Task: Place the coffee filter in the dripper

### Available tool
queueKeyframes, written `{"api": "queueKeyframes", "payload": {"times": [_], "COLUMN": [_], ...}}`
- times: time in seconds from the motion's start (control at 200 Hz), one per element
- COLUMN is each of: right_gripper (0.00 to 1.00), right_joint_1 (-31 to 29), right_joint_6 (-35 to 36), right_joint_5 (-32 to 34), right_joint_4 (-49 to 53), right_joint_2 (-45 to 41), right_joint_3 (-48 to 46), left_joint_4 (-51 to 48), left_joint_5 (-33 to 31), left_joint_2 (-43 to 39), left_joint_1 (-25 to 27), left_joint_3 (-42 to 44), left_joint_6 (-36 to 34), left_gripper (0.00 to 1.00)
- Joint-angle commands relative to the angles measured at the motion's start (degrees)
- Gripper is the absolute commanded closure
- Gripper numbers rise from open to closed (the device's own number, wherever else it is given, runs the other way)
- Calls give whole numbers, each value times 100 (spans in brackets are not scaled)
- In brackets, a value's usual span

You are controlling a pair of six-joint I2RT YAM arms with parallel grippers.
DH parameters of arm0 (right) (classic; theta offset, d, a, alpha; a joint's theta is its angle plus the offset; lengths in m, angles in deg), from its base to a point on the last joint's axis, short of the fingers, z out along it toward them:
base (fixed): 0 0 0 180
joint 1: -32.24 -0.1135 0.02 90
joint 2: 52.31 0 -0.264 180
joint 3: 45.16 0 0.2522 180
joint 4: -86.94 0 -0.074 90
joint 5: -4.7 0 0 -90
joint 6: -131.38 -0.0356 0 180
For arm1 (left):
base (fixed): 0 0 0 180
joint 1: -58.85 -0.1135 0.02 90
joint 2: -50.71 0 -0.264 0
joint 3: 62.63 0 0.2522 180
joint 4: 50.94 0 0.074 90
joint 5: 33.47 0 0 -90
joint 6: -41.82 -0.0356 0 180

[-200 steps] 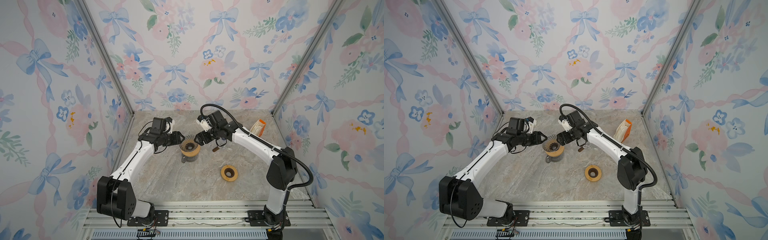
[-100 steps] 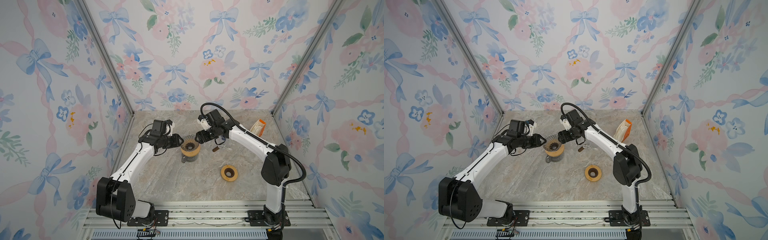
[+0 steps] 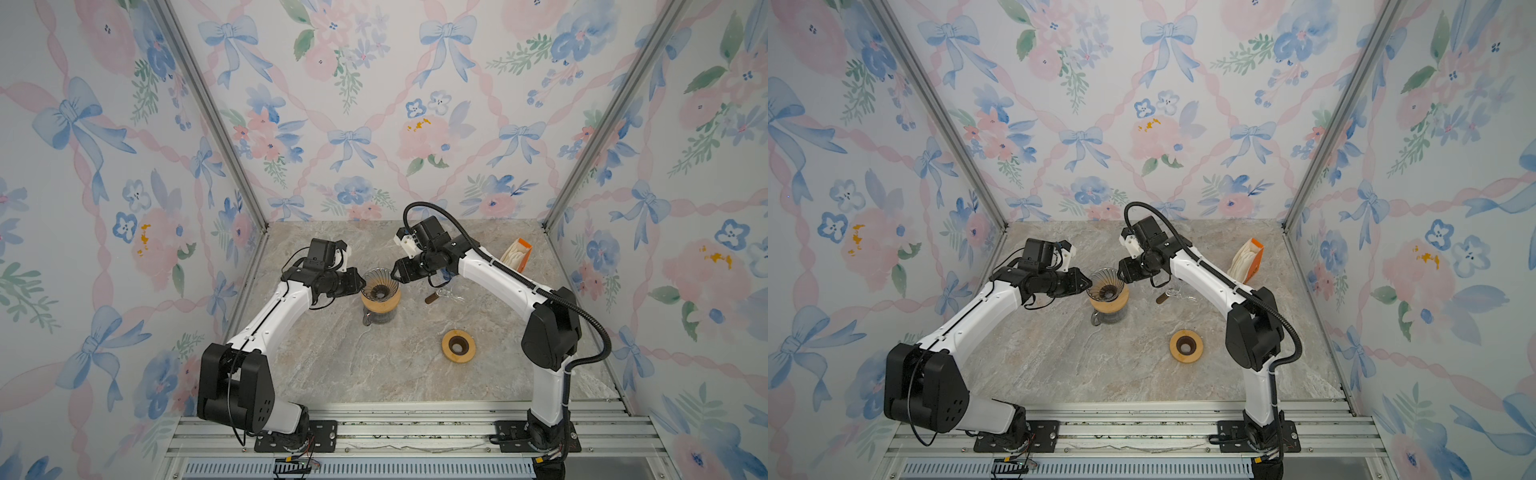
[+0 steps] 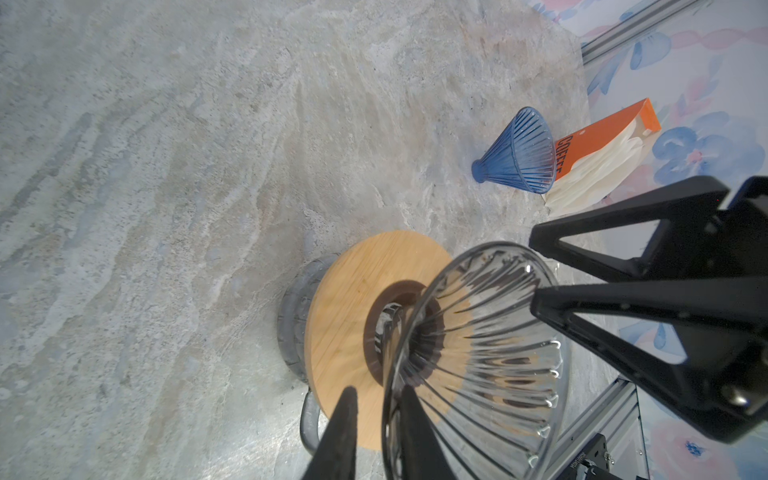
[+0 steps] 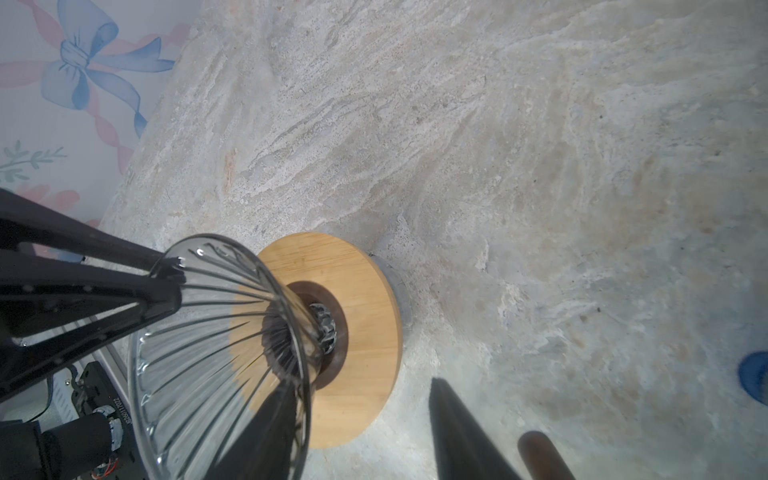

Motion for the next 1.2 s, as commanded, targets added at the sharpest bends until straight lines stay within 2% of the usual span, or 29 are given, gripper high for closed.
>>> {"api": "queueKeyframes", "payload": {"times": [0.0, 0.105, 0.28, 0.505, 0.575, 0.87, 1.195], "right_gripper": [53, 64, 75, 83, 88, 95, 100], "right_joint_1": [50, 50, 50, 67, 83, 116, 155], "right_joint_6": [-21, -88, -122, -117, -130, -216, -444], "right_joint_5": [-133, -192, -328, -433, -506, -573, -791], "right_joint_4": [171, 230, 329, 356, 382, 446, 920], "right_joint_2": [75, 83, 117, 118, 157, 250, 592], "right_joint_3": [140, 165, 187, 117, 148, 231, 730], "left_joint_4": [-31, -35, -38, -30, -38, -32, -33], "left_joint_5": [-24, -7, -3, -17, -25, -86, -144], "left_joint_2": [90, 120, 146, 218, 244, 226, 339], "left_joint_1": [-14, -9, -1, 8, 11, 12, -5], "left_joint_3": [-150, -206, -273, -242, -258, -264, -299], "left_joint_6": [-125, -134, -138, -143, -143, -99, -90], "left_gripper": [83, 86, 90, 94, 94, 97, 99]}}
